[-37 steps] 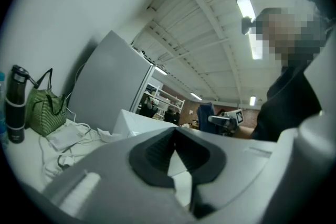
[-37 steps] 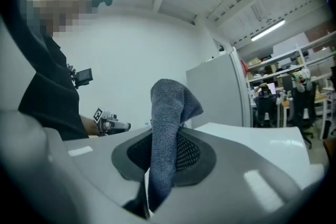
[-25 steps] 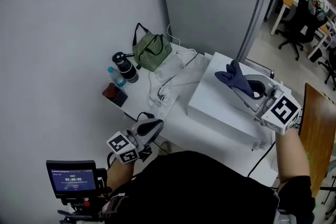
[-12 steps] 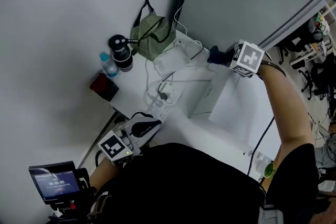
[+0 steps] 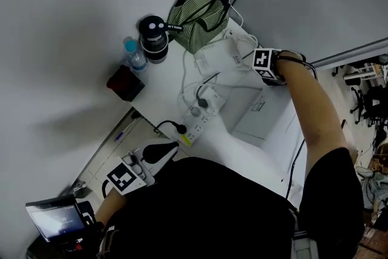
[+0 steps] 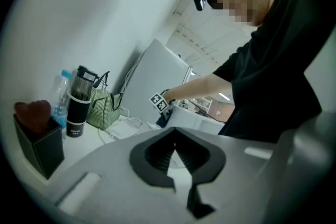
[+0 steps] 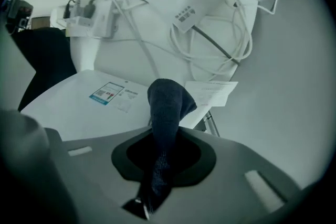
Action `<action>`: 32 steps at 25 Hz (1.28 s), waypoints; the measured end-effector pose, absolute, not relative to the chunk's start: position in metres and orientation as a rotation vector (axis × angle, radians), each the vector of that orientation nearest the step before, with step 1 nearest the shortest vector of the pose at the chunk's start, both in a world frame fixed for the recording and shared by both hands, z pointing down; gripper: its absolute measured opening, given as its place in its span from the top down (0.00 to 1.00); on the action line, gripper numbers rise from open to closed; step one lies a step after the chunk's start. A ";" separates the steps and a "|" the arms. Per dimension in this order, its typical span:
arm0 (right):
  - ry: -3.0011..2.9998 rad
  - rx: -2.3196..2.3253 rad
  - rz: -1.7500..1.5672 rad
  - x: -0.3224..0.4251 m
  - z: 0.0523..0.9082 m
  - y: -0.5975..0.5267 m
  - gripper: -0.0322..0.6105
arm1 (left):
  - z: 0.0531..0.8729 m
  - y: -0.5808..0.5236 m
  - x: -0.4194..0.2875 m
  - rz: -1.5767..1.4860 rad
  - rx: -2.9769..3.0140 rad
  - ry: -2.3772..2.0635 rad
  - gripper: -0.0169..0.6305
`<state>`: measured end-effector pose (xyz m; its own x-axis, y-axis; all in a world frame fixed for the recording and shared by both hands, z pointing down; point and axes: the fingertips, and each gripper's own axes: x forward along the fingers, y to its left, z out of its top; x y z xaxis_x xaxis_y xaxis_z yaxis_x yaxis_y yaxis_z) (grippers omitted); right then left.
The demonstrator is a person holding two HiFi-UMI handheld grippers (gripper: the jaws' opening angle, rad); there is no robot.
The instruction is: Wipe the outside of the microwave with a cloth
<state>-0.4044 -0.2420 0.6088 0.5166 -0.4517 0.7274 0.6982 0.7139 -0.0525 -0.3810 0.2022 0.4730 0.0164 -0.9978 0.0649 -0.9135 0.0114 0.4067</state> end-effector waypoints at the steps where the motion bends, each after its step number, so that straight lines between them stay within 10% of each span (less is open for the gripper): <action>1: -0.735 -0.356 -0.708 -0.403 0.621 -0.242 0.87 | 0.475 0.205 -0.382 -0.350 1.955 -1.961 0.97; 14: -0.680 -0.338 -0.765 -0.401 0.686 -0.230 0.87 | 0.485 0.214 -0.365 -0.327 1.911 -1.899 0.97; 24: -0.982 -0.598 -0.677 -0.377 0.484 -0.159 0.87 | 0.448 0.184 -0.363 -0.367 2.078 -1.887 0.97; 32: -0.800 -0.490 -0.753 -0.373 0.568 -0.171 0.87 | 0.449 0.185 -0.357 -0.381 2.079 -1.872 0.97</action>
